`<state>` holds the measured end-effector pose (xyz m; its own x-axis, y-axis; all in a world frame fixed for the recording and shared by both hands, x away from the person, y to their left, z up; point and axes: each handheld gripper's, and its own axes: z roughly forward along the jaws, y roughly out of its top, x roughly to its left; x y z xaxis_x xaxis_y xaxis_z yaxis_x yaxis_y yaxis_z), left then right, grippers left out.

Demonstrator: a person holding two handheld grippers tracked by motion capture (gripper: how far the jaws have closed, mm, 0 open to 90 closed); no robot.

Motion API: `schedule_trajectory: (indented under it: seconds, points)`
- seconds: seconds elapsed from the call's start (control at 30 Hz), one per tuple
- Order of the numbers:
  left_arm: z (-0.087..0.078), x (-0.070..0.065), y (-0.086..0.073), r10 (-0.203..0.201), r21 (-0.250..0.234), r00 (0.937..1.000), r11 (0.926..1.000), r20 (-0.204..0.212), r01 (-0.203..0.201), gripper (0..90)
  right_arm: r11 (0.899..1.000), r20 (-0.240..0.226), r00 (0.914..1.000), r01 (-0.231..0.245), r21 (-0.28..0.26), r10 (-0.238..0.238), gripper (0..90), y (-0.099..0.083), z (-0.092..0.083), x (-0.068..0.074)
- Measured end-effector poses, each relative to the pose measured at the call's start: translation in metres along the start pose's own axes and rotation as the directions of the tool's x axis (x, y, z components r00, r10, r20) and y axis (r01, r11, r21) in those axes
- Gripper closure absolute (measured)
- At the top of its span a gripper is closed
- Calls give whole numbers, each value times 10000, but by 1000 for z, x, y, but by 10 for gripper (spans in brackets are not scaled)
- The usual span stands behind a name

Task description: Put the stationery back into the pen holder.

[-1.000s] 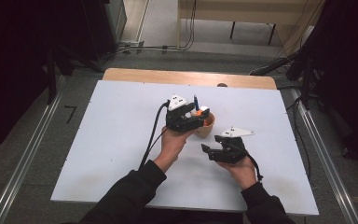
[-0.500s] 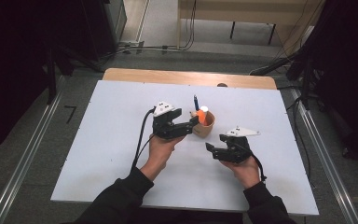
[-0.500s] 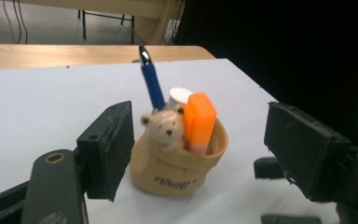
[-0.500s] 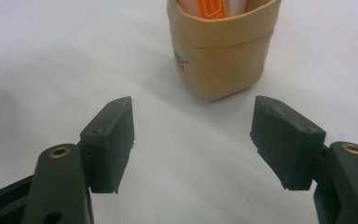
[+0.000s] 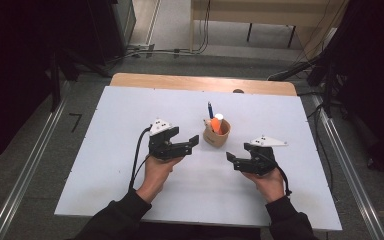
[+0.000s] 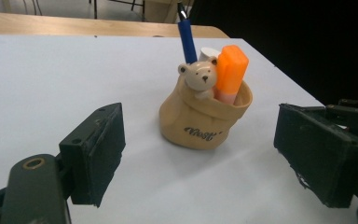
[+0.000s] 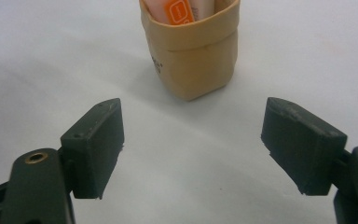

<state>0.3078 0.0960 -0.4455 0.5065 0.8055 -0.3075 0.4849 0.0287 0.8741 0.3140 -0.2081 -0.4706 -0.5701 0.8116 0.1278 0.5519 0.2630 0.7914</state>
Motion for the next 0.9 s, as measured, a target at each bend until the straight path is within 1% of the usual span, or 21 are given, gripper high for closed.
schedule_trajectory:
  seconds: [0.17, 0.23, 0.37, 0.53, 0.73, 0.9]
  points:
    - [-10, 8, -6, 27, 135, 9998, 9999, -186, -24, 168, 10000, 113, 9999, -90, -1, 90, 182, -2, -3, -4]
    - [-15, 11, -8, -45, 127, 9997, 9999, -223, 48, 168, 10000, 200, 9998, -67, -28, 68, 182, -3, -5, -6]
    - [-24, 16, -12, -62, 138, 9995, 9999, -322, 67, 168, 9998, 295, 9994, -185, -82, 188, 182, -4, -9, -9]
    - [-31, 22, -17, -47, 272, 9990, 9996, -443, 59, 168, 9995, 397, 9988, -288, -149, 294, 182, -7, -14, -14]
    - [-40, 32, -23, -200, 341, 9974, 9992, -693, 224, 167, 9989, 525, 9978, -393, -239, 405, 182, -10, -21, -21]
    - [-52, 39, -28, -193, 389, 9960, 9990, -867, 227, 167, 9985, 642, 9968, -470, -271, 486, 182, -14, -26, -25]
